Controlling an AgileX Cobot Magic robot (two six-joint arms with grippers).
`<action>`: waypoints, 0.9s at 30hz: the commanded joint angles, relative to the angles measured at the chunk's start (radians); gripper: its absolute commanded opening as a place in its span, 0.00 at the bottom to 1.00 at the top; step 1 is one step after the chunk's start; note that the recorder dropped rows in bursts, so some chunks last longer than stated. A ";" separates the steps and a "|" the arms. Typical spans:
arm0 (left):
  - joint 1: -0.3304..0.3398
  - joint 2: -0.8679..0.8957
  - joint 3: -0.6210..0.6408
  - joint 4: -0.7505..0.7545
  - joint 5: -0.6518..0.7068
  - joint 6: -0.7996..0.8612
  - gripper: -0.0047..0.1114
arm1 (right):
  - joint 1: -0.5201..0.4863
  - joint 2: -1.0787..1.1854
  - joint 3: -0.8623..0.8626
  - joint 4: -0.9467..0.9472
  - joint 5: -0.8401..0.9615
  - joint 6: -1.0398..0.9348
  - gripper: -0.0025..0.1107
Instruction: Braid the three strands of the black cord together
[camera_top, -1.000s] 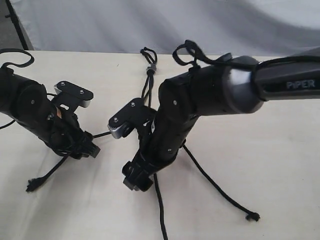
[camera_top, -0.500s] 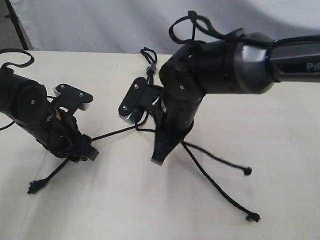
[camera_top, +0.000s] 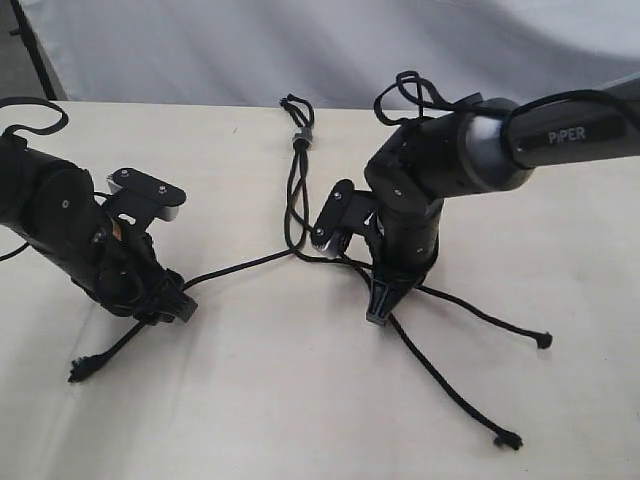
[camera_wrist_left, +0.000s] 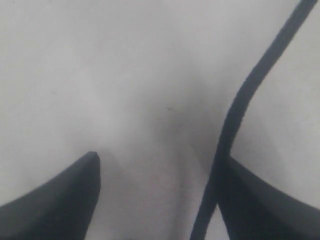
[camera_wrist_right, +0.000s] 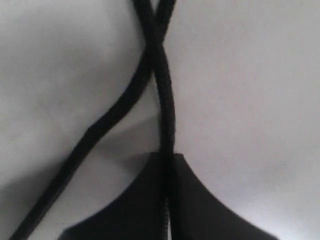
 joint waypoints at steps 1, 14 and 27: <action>0.001 -0.003 0.007 0.003 0.003 -0.009 0.57 | 0.033 0.008 0.000 0.122 0.103 -0.034 0.04; 0.001 -0.003 0.007 0.003 0.001 -0.009 0.57 | 0.183 -0.205 -0.029 0.320 0.121 -0.375 0.04; 0.001 -0.003 0.007 0.003 0.001 -0.009 0.57 | -0.086 -0.294 -0.020 0.302 0.027 -0.329 0.04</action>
